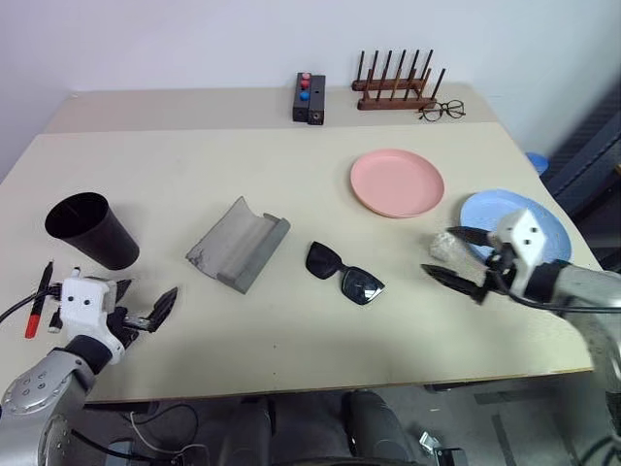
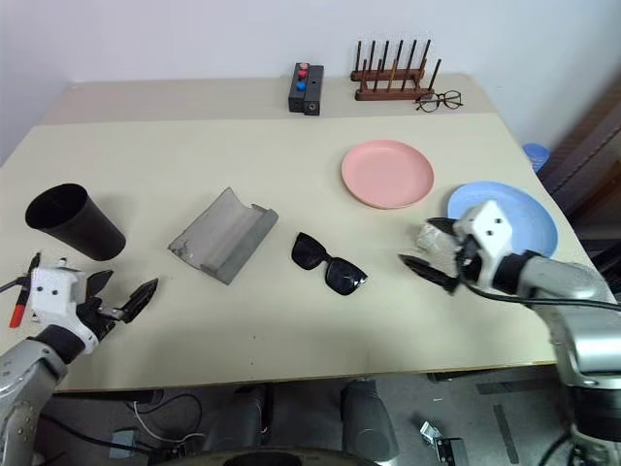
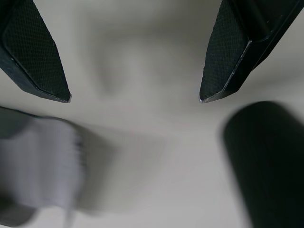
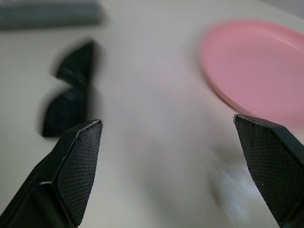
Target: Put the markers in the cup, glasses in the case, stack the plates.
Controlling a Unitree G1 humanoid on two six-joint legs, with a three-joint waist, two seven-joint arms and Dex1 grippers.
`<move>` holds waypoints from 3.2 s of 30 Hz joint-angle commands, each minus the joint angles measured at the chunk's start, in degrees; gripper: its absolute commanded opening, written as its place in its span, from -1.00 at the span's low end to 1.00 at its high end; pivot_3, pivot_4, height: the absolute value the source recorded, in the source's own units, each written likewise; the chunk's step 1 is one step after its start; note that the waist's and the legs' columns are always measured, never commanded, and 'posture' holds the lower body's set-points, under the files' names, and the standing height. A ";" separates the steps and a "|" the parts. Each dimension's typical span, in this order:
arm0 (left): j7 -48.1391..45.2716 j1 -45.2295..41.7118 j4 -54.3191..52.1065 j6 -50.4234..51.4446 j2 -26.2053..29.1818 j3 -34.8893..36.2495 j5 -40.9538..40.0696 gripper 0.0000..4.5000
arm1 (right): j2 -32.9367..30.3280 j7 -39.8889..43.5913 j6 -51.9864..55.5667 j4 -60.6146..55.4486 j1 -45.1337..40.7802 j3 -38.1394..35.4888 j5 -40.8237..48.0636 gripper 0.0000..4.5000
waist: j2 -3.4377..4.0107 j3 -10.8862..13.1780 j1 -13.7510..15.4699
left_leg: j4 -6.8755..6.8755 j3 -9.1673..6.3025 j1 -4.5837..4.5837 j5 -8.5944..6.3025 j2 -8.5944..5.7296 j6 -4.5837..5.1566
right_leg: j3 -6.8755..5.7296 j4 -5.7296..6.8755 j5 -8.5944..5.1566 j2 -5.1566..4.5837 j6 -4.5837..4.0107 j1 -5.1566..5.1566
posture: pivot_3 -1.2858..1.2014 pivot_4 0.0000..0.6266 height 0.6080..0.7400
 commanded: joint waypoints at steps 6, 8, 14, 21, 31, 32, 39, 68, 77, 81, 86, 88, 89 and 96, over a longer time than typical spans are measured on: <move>6.87 -0.74 4.66 1.60 1.04 8.09 1.28 0.97 | 8.17 -3.97 -0.14 -4.16 -3.86 10.84 -1.87 1.00 | -0.07 -0.01 0.44 | 0.07 0.01 0.00 0.00 -0.01 0.00 | 0.00 -0.02 0.00 -0.01 0.00 0.06 | 0.03 -0.52 1.00; 7.78 -0.94 6.21 3.42 1.93 8.56 1.70 0.97 | 9.72 -5.04 -0.40 -3.96 -4.52 12.13 -2.66 1.00 | -0.07 -0.01 0.46 | 0.07 0.00 0.00 0.00 -0.01 0.00 | 0.00 0.00 0.00 -0.01 0.00 0.05 | 0.03 -0.52 1.00; 12.19 -7.27 6.60 13.52 5.36 9.77 -0.58 0.97 | 14.87 -8.08 -1.45 -2.25 -5.75 14.61 -4.33 1.00 | -0.23 -0.05 0.57 | 0.08 -0.05 0.04 0.01 0.00 -0.02 | -0.04 0.30 0.00 0.00 0.00 -0.03 | 0.03 -0.52 1.00; 14.74 -15.25 10.56 24.23 9.42 13.33 -3.69 0.97 | 16.54 -9.77 -1.66 -3.20 -3.82 15.68 -5.46 1.00 | -0.23 -0.05 0.25 | 0.08 -0.09 0.07 0.06 -0.01 -0.09 | -0.04 0.45 0.00 0.02 0.01 -0.09 | 0.03 -0.52 1.00; 11.94 -19.61 19.01 36.09 16.81 9.43 -3.36 0.97 | 17.77 -11.65 -1.25 -3.32 -3.83 15.13 -5.33 1.00 | -0.25 -0.05 -0.15 | 0.05 -0.11 0.08 0.06 0.00 -0.09 | -0.03 0.51 0.00 0.06 0.03 -0.16 | 0.03 -0.52 1.00; 11.46 -20.01 19.45 36.51 17.06 9.35 -3.52 0.97 | 17.89 -11.83 -1.21 -3.38 -3.79 15.17 -5.34 1.00 | -0.25 -0.05 -0.08 | 0.05 -0.11 0.08 0.06 0.00 -0.09 | -0.03 0.51 -0.01 0.06 0.03 -0.16 | 0.03 -0.52 1.00; 6.69 -21.93 24.32 38.53 20.41 6.57 -3.29 0.97 | 18.45 -12.41 -1.32 -3.42 -3.52 15.60 -5.30 1.00 | -0.24 -0.05 -0.19 | 0.03 -0.10 0.08 0.07 0.00 -0.10 | -0.03 0.51 0.00 0.05 0.03 -0.18 | 0.03 -0.52 1.00; -16.60 -4.92 -3.63 20.34 19.31 4.87 -9.12 -0.98 | 18.50 -6.97 0.57 -4.07 -7.00 13.01 1.51 1.00 | -0.21 -0.01 0.16 | -0.03 -0.05 0.05 0.08 0.03 -0.13 | -0.01 0.46 -0.01 -0.03 -0.02 -0.20 | 0.03 -0.52 1.00; -8.07 -17.71 -1.88 19.76 14.99 7.18 -13.99 -0.98 | 14.72 2.79 -4.68 -2.07 -10.72 16.57 0.13 1.00 | -0.17 0.02 0.05 | 0.02 -0.07 0.06 0.09 0.03 -0.11 | -0.01 0.50 -0.01 0.03 0.00 -0.18 | 0.03 -0.52 1.00; -0.79 -27.47 -0.87 18.17 13.64 7.97 -13.56 -0.98 | 14.26 4.73 -7.78 -0.13 -11.32 18.95 -2.71 1.00 | -0.27 0.04 0.15 | 0.06 -0.09 0.06 0.09 0.02 -0.11 | -0.02 0.50 0.00 0.06 0.06 -0.11 | 0.03 -0.52 1.00; 8.96 -35.30 4.24 9.79 13.39 7.90 -4.46 -0.98 | 15.63 4.18 -10.85 2.70 -11.47 20.94 -5.92 1.00 | -0.28 0.05 -0.16 | 0.05 -0.09 0.07 0.09 0.02 -0.11 | -0.02 0.51 0.10 0.07 0.26 -0.12 | 0.03 -0.52 1.00; 9.59 -35.01 5.77 5.85 13.42 8.02 -1.84 -0.98 | 16.13 3.84 -11.40 3.23 -11.52 21.28 -6.47 1.00 | -0.27 0.05 -0.29 | 0.03 -0.09 0.09 0.09 0.02 -0.11 | -0.02 0.52 0.10 0.08 0.28 -0.12 | 0.03 -0.52 1.00; 9.57 -34.27 6.28 3.54 13.35 7.43 -0.29 -0.98 | 16.38 3.74 -11.64 3.40 -11.53 21.35 -6.60 1.00 | -0.27 0.05 -0.25 | 0.00 -0.09 0.10 0.09 0.02 -0.11 | -0.01 0.52 0.11 0.08 0.28 -0.14 | 0.03 -0.52 1.00; 10.55 -30.61 11.28 -8.72 10.54 4.80 6.67 -0.98 | 18.61 2.81 -12.16 3.10 -11.73 21.54 -6.45 1.00 | -0.28 0.06 0.30 | -0.01 -0.10 0.09 0.11 0.02 -0.14 | -0.03 0.52 0.10 0.09 0.26 -0.10 | 0.03 -0.52 1.00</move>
